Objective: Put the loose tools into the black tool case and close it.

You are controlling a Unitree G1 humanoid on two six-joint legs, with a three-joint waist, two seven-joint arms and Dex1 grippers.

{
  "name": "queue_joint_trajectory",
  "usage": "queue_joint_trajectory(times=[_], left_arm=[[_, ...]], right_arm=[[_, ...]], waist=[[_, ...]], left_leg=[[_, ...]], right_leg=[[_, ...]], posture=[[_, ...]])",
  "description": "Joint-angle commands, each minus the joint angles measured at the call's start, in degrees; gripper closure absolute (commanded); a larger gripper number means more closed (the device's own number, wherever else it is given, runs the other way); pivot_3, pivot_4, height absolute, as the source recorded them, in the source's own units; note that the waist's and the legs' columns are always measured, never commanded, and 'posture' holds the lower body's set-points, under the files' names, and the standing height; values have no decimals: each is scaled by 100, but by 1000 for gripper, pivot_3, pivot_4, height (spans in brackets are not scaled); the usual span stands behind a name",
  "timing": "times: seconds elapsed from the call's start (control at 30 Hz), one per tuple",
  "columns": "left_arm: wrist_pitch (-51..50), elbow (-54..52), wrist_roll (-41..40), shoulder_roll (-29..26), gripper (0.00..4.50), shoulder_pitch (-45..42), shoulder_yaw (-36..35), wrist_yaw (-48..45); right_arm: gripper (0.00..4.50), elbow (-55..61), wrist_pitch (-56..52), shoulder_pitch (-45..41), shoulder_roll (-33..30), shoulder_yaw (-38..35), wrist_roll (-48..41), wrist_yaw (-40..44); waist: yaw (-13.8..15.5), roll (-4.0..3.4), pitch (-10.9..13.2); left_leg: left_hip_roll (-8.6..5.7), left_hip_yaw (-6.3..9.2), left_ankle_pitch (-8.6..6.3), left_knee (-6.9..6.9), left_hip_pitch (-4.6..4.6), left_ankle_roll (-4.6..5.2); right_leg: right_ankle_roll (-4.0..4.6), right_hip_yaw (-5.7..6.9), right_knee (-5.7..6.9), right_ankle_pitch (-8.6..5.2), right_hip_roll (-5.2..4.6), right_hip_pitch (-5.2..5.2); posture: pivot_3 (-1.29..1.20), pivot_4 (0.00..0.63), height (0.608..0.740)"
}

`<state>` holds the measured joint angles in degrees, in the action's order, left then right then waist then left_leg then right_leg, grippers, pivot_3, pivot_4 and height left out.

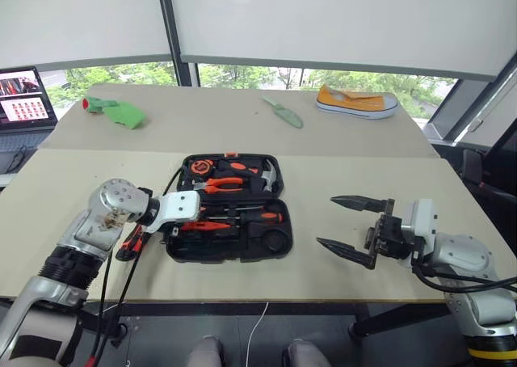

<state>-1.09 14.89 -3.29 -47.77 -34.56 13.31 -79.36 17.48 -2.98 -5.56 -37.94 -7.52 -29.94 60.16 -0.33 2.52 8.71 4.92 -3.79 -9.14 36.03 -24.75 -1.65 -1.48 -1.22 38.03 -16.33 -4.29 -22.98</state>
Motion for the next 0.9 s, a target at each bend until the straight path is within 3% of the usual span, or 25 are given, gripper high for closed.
queue_joint_trajectory(times=[0.03, 0.17, 0.27, 0.4, 0.5, 0.9], left_arm=[[395, 359, -742, -57, 1079, -377, -756, -274], [555, 542, -1175, 254, 1079, -427, -1103, -233], [540, 485, -1485, 492, 1779, -132, -1162, -505], [865, 923, -1059, 650, 3459, -92, -998, -268], [835, 1275, -771, 765, 4397, -96, -861, -5], [950, 1738, -571, 756, 4454, 277, -744, -102]], right_arm=[[0, 106, -59, 38, -75, -87, -111, 61], [0, 123, -83, 55, -51, -79, -108, 75], [0, 207, -148, -11, 21, 2, -158, 43], [0, 176, -178, -108, 65, 79, -159, 33], [0, 60, -145, -177, 88, 122, -124, 57], [0, -253, -32, -179, 81, 5, -77, 43]], waist=[[14, 1, 1], [44, 0, 0], [59, -1, 0], [71, 1, 1], [73, 0, 1], [85, -1, 0]], left_leg=[[0, 0, 0, 0, -1, 0], [-3, 1, 0, 6, -4, 0], [-6, 0, 0, 7, -2, 0], [-4, 5, 0, 11, -1, 0], [-4, 8, 0, 15, 0, 1], [-5, 11, 1, 19, 5, 1]], right_leg=[[1, 1, 0, 0, 0, -1], [-1, 2, -2, 2, -4, 3], [-2, 2, -3, 2, -6, 9], [0, 3, 1, 4, -1, 9], [-1, 4, 1, 3, 0, 14], [0, 6, 0, 4, -1, 26]], posture=[[0, 150, 740], [0, 150, 740], [0, 150, 740], [0, 150, 740], [0, 150, 740], [0, 150, 740]])
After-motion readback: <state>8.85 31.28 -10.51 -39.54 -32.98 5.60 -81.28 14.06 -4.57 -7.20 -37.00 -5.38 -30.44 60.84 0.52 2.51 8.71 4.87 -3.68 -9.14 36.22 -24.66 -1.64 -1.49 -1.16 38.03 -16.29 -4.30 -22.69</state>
